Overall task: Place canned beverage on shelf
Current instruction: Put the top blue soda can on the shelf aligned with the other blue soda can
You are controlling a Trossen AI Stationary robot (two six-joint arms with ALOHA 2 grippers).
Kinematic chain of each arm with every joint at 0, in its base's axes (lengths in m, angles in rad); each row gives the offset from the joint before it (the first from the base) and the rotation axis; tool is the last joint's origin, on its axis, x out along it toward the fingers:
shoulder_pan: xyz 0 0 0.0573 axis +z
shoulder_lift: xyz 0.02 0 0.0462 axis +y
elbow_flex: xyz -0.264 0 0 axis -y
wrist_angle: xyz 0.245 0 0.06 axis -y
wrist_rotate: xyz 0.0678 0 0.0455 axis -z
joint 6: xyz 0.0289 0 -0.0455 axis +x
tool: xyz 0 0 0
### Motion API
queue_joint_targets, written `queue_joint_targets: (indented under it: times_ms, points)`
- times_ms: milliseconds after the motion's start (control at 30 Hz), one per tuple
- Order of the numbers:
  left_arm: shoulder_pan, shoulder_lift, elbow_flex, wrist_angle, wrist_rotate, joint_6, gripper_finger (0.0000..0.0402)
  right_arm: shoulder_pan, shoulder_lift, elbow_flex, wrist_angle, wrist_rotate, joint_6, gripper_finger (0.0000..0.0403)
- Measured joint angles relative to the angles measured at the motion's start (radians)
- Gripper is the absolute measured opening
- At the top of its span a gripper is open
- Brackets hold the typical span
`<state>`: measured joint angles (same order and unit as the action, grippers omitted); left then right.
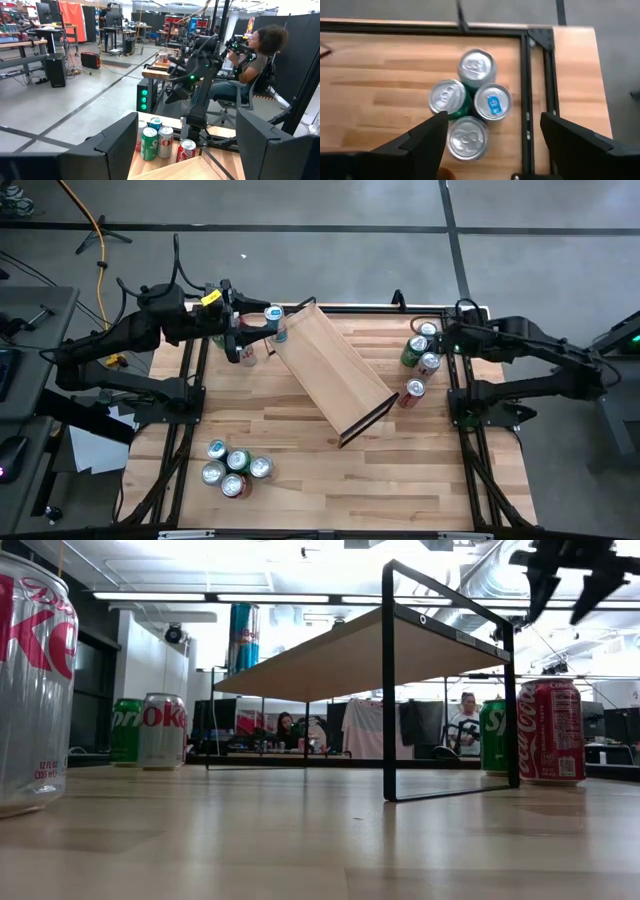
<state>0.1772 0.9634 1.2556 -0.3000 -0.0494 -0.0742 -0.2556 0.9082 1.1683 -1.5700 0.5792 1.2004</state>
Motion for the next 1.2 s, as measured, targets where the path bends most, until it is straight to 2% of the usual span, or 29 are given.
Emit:
queue_joint_targets:
  times_ms: [100, 433, 600, 900, 1200]
  points:
    - [0.000, 0.000, 0.000, 0.000, 0.000, 0.000, 0.0239, -0.101, 0.017, -0.017, 0.035, -0.065, -0.089, 0.0305]
    - [-0.001, 0.000, 0.001, -0.001, 0.001, -0.003, 0.0239, -0.487, 0.162, -0.070, 0.177, -0.321, -0.570, 0.0305]
    - [-0.001, 0.000, 0.001, -0.002, 0.002, -0.003, 0.0239, -0.624, 0.239, -0.071, 0.185, -0.416, -0.724, 0.0305]
    - [-0.001, 0.000, 0.001, -0.003, 0.002, -0.003, 0.0239, -0.714, 0.348, -0.071, 0.209, -0.528, -0.875, 0.0304]
    - [-0.001, 0.000, 0.001, -0.008, 0.002, -0.002, 0.0239, -0.714, 0.450, -0.071, 0.224, -0.523, -0.920, 0.0304]
